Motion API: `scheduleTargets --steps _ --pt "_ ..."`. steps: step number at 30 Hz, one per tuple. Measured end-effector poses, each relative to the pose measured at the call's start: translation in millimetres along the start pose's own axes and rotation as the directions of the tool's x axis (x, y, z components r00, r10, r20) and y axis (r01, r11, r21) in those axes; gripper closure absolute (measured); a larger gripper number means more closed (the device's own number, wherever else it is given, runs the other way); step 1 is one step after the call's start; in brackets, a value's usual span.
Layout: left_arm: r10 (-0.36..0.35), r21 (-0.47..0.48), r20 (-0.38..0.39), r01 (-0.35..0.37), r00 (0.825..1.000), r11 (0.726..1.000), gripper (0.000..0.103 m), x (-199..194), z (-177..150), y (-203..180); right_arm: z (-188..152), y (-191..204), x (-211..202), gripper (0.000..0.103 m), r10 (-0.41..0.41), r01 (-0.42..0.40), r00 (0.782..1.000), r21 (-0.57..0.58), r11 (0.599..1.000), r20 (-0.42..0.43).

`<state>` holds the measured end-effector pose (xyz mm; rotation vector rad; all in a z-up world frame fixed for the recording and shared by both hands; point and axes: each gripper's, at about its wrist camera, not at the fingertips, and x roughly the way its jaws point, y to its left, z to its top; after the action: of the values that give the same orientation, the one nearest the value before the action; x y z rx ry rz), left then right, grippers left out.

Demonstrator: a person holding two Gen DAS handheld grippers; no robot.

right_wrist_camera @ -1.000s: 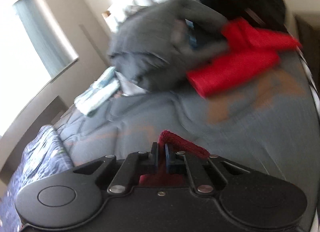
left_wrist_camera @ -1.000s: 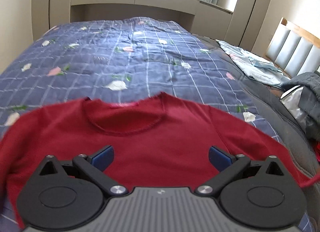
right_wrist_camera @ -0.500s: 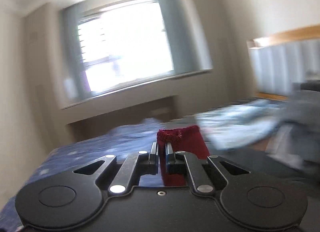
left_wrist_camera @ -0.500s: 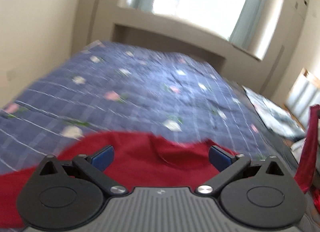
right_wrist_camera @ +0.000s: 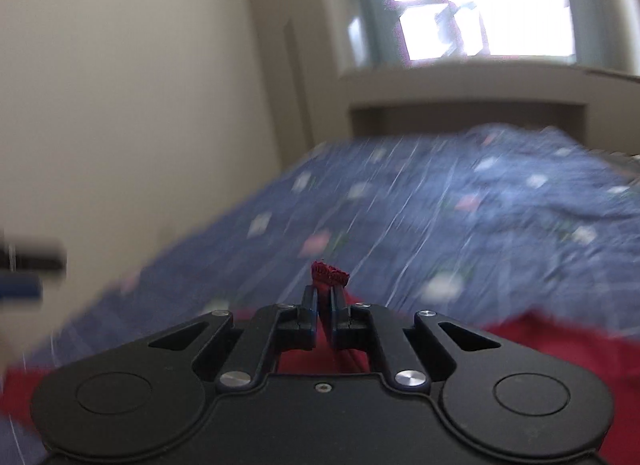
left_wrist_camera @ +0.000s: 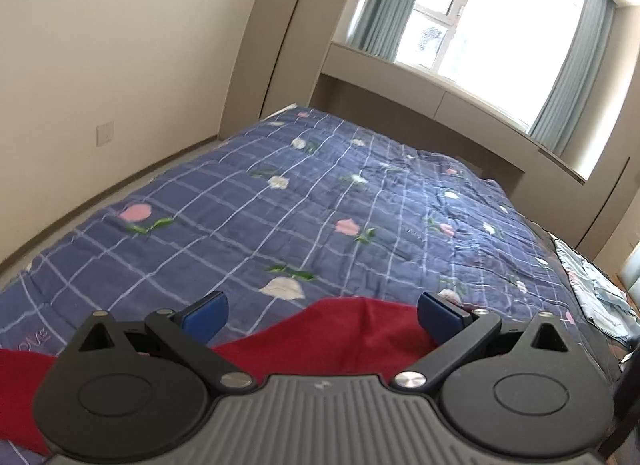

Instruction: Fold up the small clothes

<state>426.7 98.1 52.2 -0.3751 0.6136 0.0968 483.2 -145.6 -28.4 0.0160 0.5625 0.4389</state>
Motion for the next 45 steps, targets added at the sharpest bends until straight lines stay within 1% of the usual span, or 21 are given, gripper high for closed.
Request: scheduleTargets --steps 2,6,9,10,11,12,13,14,15,19,21,23,26,28,31,33,34,35,36,40,45 --pt "-0.007 -0.012 -0.014 0.007 1.0 1.0 0.001 7 -5 7 -16 18 11 0.097 -0.001 -0.001 0.999 -0.049 0.999 -0.047" --pt "-0.044 -0.006 -0.051 0.044 0.998 0.999 0.001 24 -14 10 -28 16 20 0.096 0.015 -0.022 0.997 -0.087 0.996 -0.082" --pt "-0.072 0.002 -0.067 0.073 0.995 0.997 0.001 36 -19 3 -27 12 17 0.089 0.049 -0.06 0.994 -0.113 0.992 -0.098" --pt "-0.082 0.006 -0.073 0.082 0.994 0.997 0.001 40 -20 0 -28 13 15 0.084 0.063 -0.076 0.993 -0.123 0.99 -0.104" --pt "-0.09 0.009 -0.08 0.091 0.993 0.996 0.001 44 -21 -4 -30 13 14 0.07 0.079 -0.093 0.991 -0.131 0.987 -0.112" --pt "-0.102 0.013 -0.086 0.104 0.991 0.995 0.001 48 -22 -9 -32 13 11 0.062 0.095 -0.111 0.988 -0.135 0.985 -0.12" --pt "-0.11 0.021 -0.091 0.113 0.99 0.993 0.001 52 -24 -13 -33 10 6 0.048 0.112 -0.128 0.986 -0.135 0.983 -0.121" --pt "-0.111 0.037 -0.096 0.115 0.989 0.993 0.001 57 -26 -18 -34 6 -2 0.04 0.123 -0.138 0.986 -0.135 0.981 -0.116" --pt "-0.108 0.06 -0.095 0.113 0.99 0.992 0.001 62 -29 -24 -36 1 -13 0.038 0.122 -0.137 0.986 -0.134 0.981 -0.11" --pt "-0.077 0.186 -0.086 0.092 0.993 0.978 0.001 84 -40 -51 -48 -42 -68 0.016 0.029 -0.033 0.998 -0.095 0.995 -0.047" --pt "-0.046 0.254 -0.083 0.066 0.996 0.965 0.001 100 -50 -69 -55 -71 -94 0.012 -0.083 0.083 0.996 -0.076 0.994 -0.007" --pt "-0.021 0.294 -0.082 0.044 0.996 0.955 0.001 115 -60 -82 -60 -101 -114 0.007 -0.211 0.213 0.977 -0.065 0.975 0.029" --pt "0.016 0.306 -0.085 0.011 0.996 0.952 0.001 134 -76 -98 -62 -149 -128 0.005 -0.362 0.363 0.931 -0.004 0.932 0.038" --pt "0.031 0.286 -0.092 -0.003 0.995 0.958 0.001 142 -82 -102 -61 -179 -127 0.005 -0.411 0.41 0.911 0.039 0.911 0.032" --pt "0.066 0.257 -0.082 -0.043 0.994 0.966 0.001 149 -87 -98 -59 -230 -117 0.005 -0.368 0.364 0.929 0.218 0.906 -0.022" --pt "0.092 0.242 -0.085 -0.069 0.992 0.968 0.003 154 -91 -94 -59 -254 -112 0.006 -0.341 0.334 0.939 0.324 0.885 -0.035" --pt "0.105 0.24 -0.094 -0.08 0.99 0.967 0.004 157 -92 -92 -60 -259 -108 0.012 -0.329 0.32 0.944 0.351 0.88 -0.036" --pt "0.117 0.244 -0.105 -0.089 0.988 0.966 0.004 161 -95 -90 -61 -265 -104 0.021 -0.321 0.311 0.946 0.372 0.874 -0.037" --pt "0.12 0.251 -0.101 -0.091 0.988 0.964 0.004 163 -98 -89 -62 -269 -100 0.023 -0.32 0.311 0.946 0.384 0.87 -0.042" --pt "0.126 0.298 -0.033 -0.111 0.991 0.948 0.003 157 -111 -94 -65 -278 -91 0.024 -0.288 0.281 0.956 0.428 0.859 -0.05" --pt "0.066 0.256 -0.018 -0.059 0.998 0.965 0.003 153 -110 -86 -74 -279 -91 0.024 -0.283 0.275 0.958 0.428 0.861 -0.046"
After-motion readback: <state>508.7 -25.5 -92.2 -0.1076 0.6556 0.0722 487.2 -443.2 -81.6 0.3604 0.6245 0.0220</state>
